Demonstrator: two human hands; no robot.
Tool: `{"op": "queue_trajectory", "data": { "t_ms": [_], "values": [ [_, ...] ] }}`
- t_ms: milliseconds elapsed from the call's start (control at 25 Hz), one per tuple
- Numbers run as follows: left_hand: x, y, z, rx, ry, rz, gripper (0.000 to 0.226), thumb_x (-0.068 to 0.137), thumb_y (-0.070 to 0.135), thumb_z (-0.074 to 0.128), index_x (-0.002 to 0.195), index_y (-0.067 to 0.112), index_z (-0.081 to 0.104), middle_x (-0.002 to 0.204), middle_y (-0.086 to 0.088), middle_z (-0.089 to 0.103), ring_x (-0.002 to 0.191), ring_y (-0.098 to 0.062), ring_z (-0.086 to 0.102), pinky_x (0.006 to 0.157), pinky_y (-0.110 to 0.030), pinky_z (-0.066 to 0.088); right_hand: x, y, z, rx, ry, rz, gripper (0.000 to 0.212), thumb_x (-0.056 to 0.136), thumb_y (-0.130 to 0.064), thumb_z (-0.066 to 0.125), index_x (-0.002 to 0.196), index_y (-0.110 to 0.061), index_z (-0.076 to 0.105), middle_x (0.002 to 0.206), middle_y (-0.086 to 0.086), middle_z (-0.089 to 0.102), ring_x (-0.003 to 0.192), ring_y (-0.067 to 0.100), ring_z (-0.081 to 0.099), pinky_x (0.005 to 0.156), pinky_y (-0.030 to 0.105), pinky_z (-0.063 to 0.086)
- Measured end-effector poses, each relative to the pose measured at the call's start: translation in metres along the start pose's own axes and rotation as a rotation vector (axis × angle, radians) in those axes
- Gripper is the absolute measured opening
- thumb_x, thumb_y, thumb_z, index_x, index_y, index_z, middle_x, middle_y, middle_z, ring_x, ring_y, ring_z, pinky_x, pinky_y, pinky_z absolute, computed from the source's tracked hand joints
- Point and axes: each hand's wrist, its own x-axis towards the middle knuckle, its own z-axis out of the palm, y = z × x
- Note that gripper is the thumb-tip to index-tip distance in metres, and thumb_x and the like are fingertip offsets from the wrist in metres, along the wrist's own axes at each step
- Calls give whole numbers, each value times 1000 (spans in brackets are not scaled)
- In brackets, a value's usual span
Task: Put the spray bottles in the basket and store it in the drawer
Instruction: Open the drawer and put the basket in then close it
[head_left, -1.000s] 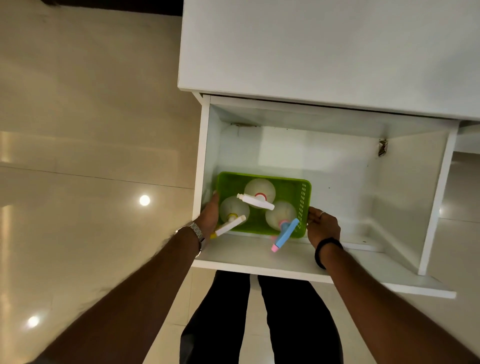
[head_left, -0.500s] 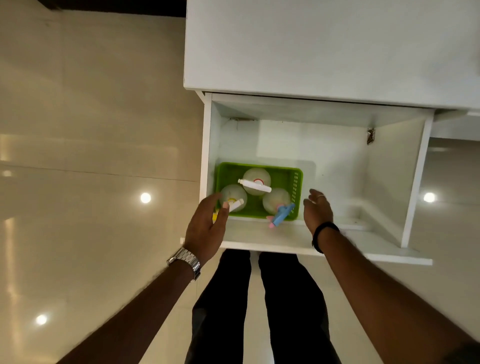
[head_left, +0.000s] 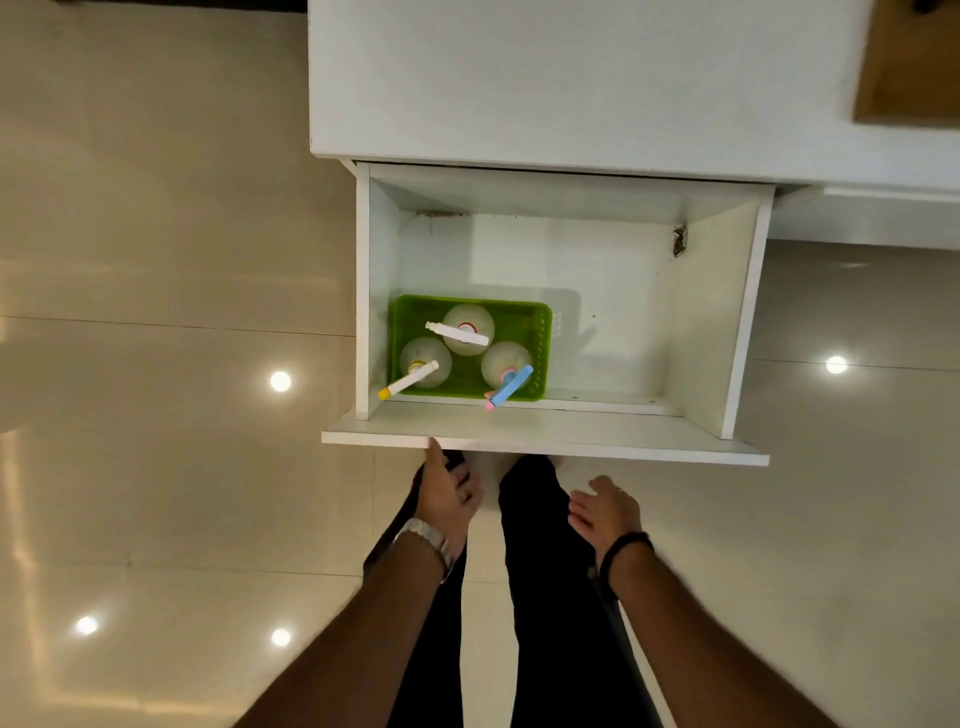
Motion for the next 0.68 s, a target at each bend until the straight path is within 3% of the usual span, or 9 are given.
{"op": "queue_trajectory", "data": {
  "t_ms": [40,120,200,280,360,520,680],
  "values": [
    [3,5,8,-107,23,21,76,97,67,32,155,18,31,155,-15,45,142,-34,45,119,-45,36,5,-11,-2,335,-18,89,16,98,-13,43,93,-10,58,102,17,61,92,29,62,101,45,49],
    [9,25,22,-280,71,51,79,91,76,32,151,26,39,150,-11,50,137,-34,50,115,-49,41,14,-38,-5,732,-22,109,8,89,-13,49,85,-11,55,91,11,60,84,27,61,82,46,53],
    [12,44,29,-385,77,32,80,84,83,33,144,32,45,140,-10,56,129,-36,56,109,-54,46,15,-62,-3,929,-46,122,14,84,-21,56,93,-10,59,94,12,66,87,33,66,69,48,57],
    [9,53,30,-435,56,-2,82,80,85,36,141,32,47,137,-12,57,127,-39,57,108,-60,45,11,-75,-1,924,-43,132,18,84,-28,60,95,-14,58,96,12,66,86,33,66,64,47,56],
    [8,57,36,-452,30,5,85,79,85,40,143,30,46,141,-14,55,129,-40,55,110,-62,43,9,-86,1,887,-59,133,18,85,-30,62,94,-15,58,97,10,65,86,31,65,69,47,55],
    [4,72,52,-466,16,21,90,78,84,44,147,26,42,146,-17,50,132,-41,51,112,-61,41,10,-111,-3,915,-101,113,27,83,-28,67,105,-14,59,114,12,65,106,33,65,100,53,53],
    [0,92,69,-465,-36,74,86,80,82,43,145,25,44,145,-18,51,131,-41,53,112,-59,42,6,-140,0,922,-133,85,39,84,-28,67,119,-15,59,123,13,64,118,34,63,105,55,49]
  ]
}}
